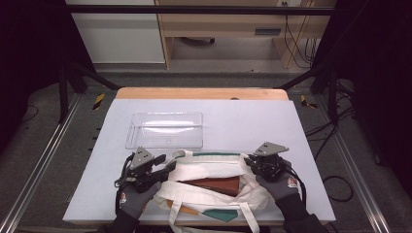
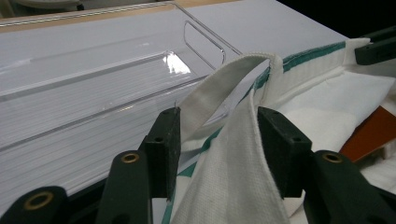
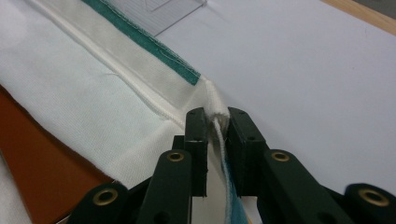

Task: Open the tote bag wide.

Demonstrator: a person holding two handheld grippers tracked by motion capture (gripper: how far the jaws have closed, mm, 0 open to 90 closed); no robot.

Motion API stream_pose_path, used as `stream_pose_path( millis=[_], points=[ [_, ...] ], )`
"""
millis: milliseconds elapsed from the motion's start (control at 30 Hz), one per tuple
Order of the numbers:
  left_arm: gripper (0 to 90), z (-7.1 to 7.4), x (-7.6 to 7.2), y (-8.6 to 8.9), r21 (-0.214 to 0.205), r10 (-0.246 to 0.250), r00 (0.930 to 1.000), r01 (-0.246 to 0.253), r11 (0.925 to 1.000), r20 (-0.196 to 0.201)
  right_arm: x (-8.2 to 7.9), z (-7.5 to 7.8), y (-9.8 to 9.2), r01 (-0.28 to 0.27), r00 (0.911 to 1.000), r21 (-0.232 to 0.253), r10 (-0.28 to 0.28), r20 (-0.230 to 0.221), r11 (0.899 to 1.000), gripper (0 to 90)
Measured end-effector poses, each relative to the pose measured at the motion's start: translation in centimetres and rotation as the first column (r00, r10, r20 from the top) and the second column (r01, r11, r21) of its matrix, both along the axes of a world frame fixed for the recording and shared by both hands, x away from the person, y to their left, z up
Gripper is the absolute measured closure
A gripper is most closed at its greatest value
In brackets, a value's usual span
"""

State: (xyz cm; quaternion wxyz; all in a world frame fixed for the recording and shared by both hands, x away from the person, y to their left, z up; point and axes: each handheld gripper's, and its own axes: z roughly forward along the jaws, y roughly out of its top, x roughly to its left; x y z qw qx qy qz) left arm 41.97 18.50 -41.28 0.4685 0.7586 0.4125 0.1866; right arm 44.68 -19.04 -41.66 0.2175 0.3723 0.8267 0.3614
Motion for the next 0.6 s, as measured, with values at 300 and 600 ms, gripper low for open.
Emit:
stream_pose_path(
  millis=[300, 600],
  points=[
    [76.9, -0.6, 0.2, -0.1, 0.040, 0.000, 0.9997, 0.001, 0.9992, -0.026, -2.7, 2.4, -1.5, -0.040, 0.9918, 0.117, 0.026, 0.125, 0.992, 66.1],
    [79.8, -1.0, -0.3, -0.2, 0.050, 0.007, 1.0000, -0.008, 0.9987, 0.005, -5.9, 2.4, -0.4, -0.111, 0.9895, 0.144, 0.096, 0.108, 0.983, 58.7]
  ],
)
